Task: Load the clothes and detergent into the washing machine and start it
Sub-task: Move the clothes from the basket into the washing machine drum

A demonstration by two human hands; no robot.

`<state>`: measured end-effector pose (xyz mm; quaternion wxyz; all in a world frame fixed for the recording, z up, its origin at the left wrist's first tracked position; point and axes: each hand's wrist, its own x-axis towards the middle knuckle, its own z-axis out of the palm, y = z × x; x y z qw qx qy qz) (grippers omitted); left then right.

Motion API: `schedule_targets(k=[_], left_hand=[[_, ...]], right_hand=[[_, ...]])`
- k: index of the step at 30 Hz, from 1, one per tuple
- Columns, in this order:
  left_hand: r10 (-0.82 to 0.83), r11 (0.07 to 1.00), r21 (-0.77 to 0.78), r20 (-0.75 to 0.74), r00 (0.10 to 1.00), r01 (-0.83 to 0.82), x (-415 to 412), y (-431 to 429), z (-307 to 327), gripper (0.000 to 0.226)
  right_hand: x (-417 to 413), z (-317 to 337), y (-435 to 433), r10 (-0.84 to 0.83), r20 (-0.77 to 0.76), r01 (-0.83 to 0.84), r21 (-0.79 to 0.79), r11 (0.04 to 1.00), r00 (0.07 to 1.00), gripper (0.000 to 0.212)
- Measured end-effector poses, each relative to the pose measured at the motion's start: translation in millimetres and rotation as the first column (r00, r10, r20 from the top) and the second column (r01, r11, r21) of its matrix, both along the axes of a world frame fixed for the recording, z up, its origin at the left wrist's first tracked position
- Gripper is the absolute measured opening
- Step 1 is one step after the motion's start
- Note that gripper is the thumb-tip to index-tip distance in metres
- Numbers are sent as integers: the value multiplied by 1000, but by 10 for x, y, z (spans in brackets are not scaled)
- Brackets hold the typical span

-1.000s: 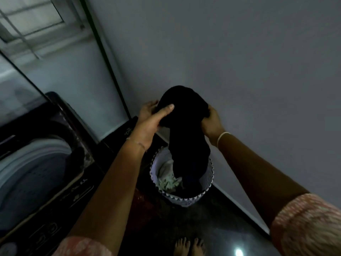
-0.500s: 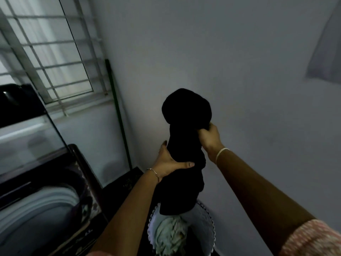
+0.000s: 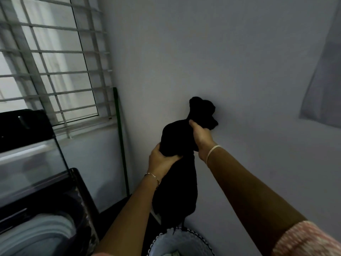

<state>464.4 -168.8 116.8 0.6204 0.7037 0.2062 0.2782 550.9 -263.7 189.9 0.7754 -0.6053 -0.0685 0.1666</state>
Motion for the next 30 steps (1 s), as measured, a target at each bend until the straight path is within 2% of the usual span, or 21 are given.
schedule_targets(k=[2,4,6,8,10,12,14,15,17,19,22,25,30], left_hand=[[11,1000,-27,42,999,-9,-27,70,81,54],[20,998,-62,81,997,-15,-72,150,189,49],[40,994,-105,120,992,-27,-124,245,297,45],[59,990,-139,149,987,-38,-175,353,378,46],[62,988,-149,170,984,-36,-221,436,451,47],[49,987,-163,204,978,-15,-235,491,532,48],[36,986,-166,232,972,3,-233,524,630,51],[36,987,-160,240,970,3,-228,534,679,49],[40,988,-153,251,967,-1,-206,534,775,45],[53,986,-169,268,962,-7,-188,502,861,46],[75,983,-185,318,945,-16,-151,452,978,34],[41,985,-169,351,935,20,-119,457,1094,31],[4,998,-59,276,961,13,-116,592,1143,64]], right_hand=[[10,18,43,-48,5,48,-75,996,999,81],[15,7,47,-165,122,192,-262,946,979,114],[14,5,2,-228,383,379,-385,841,895,117],[28,3,-52,-125,640,449,-373,812,758,106],[65,8,-68,134,716,299,-444,845,685,94],[50,43,-62,438,577,-83,-538,839,689,85],[-20,91,-30,638,407,-425,-500,754,653,82],[-46,111,-4,685,370,-494,-491,718,628,90],[-61,106,95,732,366,-486,-567,665,575,120],[-112,105,206,707,423,-375,-631,679,567,136],[-180,96,322,520,585,-197,-525,828,622,132],[-219,189,357,338,666,-80,-386,919,665,111],[-177,311,429,216,641,-39,-278,960,736,79]])
